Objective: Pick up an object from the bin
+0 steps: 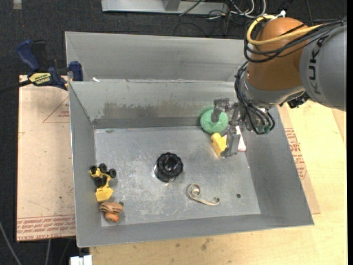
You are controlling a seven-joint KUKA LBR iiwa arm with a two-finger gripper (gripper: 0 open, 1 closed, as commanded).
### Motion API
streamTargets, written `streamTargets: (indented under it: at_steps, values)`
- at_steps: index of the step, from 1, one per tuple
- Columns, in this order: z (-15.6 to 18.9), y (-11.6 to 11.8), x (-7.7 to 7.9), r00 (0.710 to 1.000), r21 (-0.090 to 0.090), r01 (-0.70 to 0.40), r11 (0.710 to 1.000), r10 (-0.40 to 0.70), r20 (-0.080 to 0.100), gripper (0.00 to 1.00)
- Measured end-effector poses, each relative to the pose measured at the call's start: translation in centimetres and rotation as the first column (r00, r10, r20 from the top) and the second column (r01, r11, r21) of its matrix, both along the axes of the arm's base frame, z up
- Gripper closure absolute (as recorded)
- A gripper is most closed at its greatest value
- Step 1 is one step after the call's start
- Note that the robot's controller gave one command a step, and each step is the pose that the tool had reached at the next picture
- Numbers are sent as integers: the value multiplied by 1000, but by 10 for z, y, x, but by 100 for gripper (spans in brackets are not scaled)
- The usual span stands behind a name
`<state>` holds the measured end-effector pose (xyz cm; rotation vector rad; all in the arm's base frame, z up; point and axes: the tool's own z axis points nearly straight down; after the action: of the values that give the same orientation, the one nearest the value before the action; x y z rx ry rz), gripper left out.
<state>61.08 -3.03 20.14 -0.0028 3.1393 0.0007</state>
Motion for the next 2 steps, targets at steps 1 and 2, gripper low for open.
streamTargets:
  at_steps: [1,2]
  values:
    - [-43,39,-46,1000,-1,3,1000,-3,6,0]
    - [-77,58,-45,988,2,-152,988,152,-3,0]
